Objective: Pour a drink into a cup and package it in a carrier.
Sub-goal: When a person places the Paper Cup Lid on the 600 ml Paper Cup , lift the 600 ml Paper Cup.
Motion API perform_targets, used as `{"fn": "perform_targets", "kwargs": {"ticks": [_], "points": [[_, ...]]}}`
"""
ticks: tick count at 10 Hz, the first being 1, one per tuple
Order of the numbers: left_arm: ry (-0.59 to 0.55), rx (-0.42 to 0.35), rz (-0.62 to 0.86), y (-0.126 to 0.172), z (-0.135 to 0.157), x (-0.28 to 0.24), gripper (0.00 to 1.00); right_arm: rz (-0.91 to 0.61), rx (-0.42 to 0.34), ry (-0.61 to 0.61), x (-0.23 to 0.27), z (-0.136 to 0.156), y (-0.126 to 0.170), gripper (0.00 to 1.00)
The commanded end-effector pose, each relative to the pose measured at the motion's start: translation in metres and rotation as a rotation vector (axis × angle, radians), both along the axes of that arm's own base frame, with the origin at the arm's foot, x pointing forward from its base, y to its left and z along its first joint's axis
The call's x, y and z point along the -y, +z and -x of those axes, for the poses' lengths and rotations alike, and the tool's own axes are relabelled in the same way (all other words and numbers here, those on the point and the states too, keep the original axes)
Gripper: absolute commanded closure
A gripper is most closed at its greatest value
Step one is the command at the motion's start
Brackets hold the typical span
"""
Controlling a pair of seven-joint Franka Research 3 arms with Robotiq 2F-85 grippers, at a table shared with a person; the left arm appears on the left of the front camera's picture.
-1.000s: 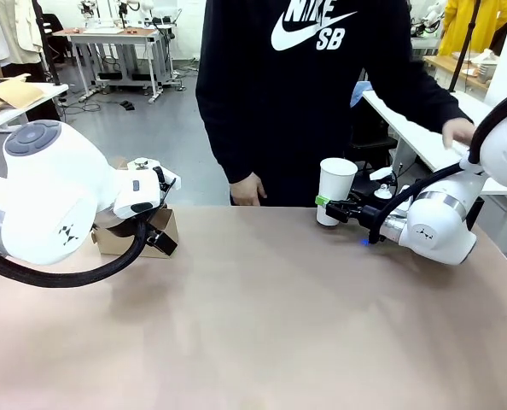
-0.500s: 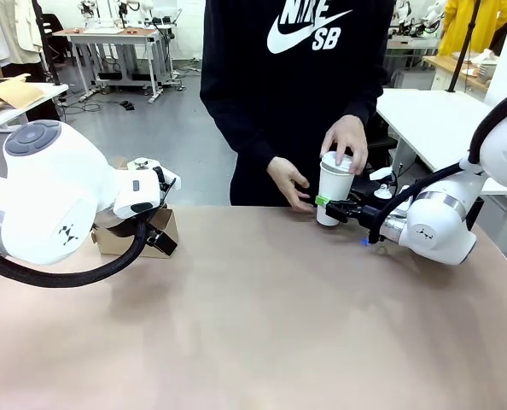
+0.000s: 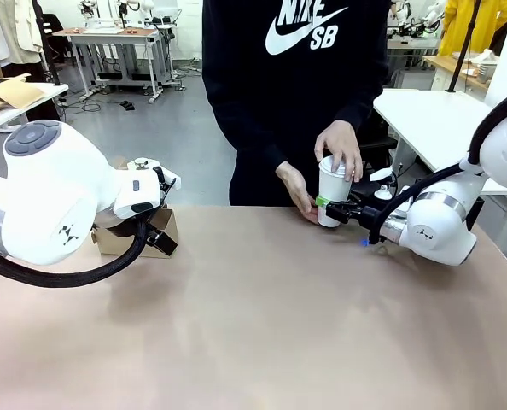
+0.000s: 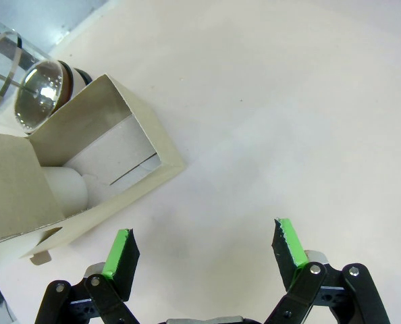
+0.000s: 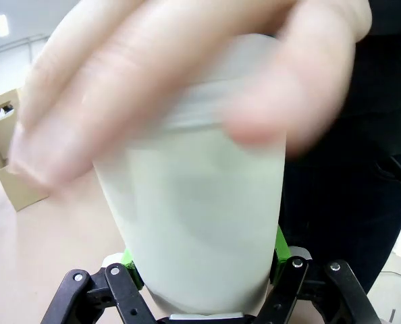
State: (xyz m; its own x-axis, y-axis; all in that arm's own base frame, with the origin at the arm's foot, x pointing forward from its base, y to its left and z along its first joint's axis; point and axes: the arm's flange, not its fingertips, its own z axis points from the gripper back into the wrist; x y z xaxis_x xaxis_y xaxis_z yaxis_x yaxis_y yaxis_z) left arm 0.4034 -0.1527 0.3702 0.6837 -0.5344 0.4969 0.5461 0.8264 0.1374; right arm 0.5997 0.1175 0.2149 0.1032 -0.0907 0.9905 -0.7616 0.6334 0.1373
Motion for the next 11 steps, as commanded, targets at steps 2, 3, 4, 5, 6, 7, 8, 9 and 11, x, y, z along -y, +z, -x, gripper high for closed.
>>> {"fn": "perform_targets", "kwargs": {"ticks": [2, 3, 4, 5, 6, 7, 8, 9, 11], "points": [[0.000, 0.000, 0.002, 0.0002, 0.0000, -0.0003, 0.00, 0.000, 0.007, -0.002, -0.0040, -0.0034, 0.0048, 0.20], [0.000, 0.000, 0.002, 0.0002, 0.0000, -0.0003, 0.00, 0.000, 0.007, -0.002, -0.0040, -0.0034, 0.0048, 0.20], [0.000, 0.000, 0.002, 0.0002, 0.0000, -0.0003, 0.00, 0.000, 0.007, -0.002, -0.0040, -0.0034, 0.0048, 0.20], [0.000, 0.000, 0.002, 0.0002, 0.0000, -0.0003, 0.00, 0.000, 0.007, -0.002, -0.0040, -0.0034, 0.0048, 0.20], [0.000, 0.000, 0.002, 0.0002, 0.0000, -0.0003, 0.00, 0.000, 0.007, -0.002, -0.0040, -0.0034, 0.0048, 0.20], [0.000, 0.000, 0.002, 0.0002, 0.0000, -0.0003, 0.00, 0.000, 0.007, -0.002, -0.0040, -0.0034, 0.0048, 0.20], [0.000, 0.000, 0.002, 0.0002, 0.0000, -0.0003, 0.00, 0.000, 0.007, -0.002, -0.0040, -0.0034, 0.0048, 0.20], [0.000, 0.000, 0.002, 0.0002, 0.0000, -0.0003, 0.00, 0.000, 0.007, -0.002, -0.0040, -0.0034, 0.0048, 0.20], [0.000, 0.000, 0.002, 0.0002, 0.0000, -0.0003, 0.00, 0.000, 0.007, -0.002, -0.0040, -0.0034, 0.0048, 0.20]]}}
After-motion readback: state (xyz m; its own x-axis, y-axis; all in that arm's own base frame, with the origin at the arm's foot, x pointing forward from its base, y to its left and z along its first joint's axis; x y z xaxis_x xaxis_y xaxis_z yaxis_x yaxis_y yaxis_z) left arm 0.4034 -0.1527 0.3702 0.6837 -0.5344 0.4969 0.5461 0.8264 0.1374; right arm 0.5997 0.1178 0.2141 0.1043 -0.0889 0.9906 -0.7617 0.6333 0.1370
